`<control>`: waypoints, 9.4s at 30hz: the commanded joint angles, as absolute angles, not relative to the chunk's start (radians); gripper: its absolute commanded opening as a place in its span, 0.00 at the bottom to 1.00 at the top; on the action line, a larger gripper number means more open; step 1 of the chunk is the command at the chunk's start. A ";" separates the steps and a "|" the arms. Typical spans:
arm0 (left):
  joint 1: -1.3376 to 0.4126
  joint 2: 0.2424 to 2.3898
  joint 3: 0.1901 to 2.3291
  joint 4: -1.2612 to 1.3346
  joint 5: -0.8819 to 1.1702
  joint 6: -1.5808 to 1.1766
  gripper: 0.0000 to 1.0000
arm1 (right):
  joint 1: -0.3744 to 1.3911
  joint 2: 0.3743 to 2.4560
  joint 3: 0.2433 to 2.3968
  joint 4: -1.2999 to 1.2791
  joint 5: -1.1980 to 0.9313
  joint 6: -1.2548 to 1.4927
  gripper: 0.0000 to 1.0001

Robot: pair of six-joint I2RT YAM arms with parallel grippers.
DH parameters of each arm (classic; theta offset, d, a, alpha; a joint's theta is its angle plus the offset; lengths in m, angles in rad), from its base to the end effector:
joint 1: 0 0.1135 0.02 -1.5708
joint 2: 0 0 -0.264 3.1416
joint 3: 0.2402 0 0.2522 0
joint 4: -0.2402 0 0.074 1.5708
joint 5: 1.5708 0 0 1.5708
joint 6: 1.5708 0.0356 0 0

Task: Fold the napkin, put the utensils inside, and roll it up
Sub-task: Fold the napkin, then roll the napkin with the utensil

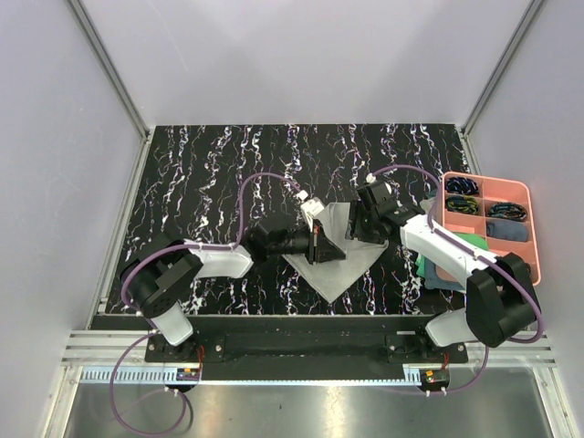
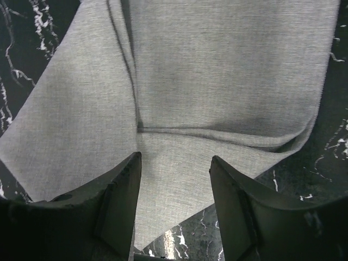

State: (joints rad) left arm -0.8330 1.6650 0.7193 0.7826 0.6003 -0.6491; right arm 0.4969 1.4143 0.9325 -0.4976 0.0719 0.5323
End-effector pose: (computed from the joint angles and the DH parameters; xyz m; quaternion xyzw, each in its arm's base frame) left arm 0.2130 -0.2642 0.1960 0.2574 0.7076 -0.5836 0.3039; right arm 0.2516 0.1335 0.2230 0.0274 0.9556 0.1134 0.2704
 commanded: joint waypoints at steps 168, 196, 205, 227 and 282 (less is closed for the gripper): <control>-0.399 1.529 0.620 0.310 0.569 -0.793 0.00 | 1.261 1.939 1.252 -0.373 0.831 0.272 0.64; -0.362 1.540 0.634 0.307 0.574 -0.795 0.00 | 1.344 1.924 1.180 -0.554 1.023 0.442 0.50; -0.362 1.552 0.643 0.302 0.577 -0.784 0.00 | 1.348 1.959 1.180 -0.560 0.997 0.439 0.24; -0.272 1.441 0.597 0.221 0.450 -0.675 0.81 | 1.125 1.735 1.063 -0.351 0.106 0.305 0.00; -0.327 1.299 0.403 0.330 0.408 -0.655 0.76 | 0.805 1.565 0.831 -0.284 -0.273 0.571 0.46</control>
State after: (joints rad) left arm -0.3244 1.3239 0.3775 0.3061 0.4076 -0.6739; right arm 0.8085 1.5848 0.8299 -0.2714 -0.3305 0.5495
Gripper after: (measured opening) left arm 0.765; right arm 0.458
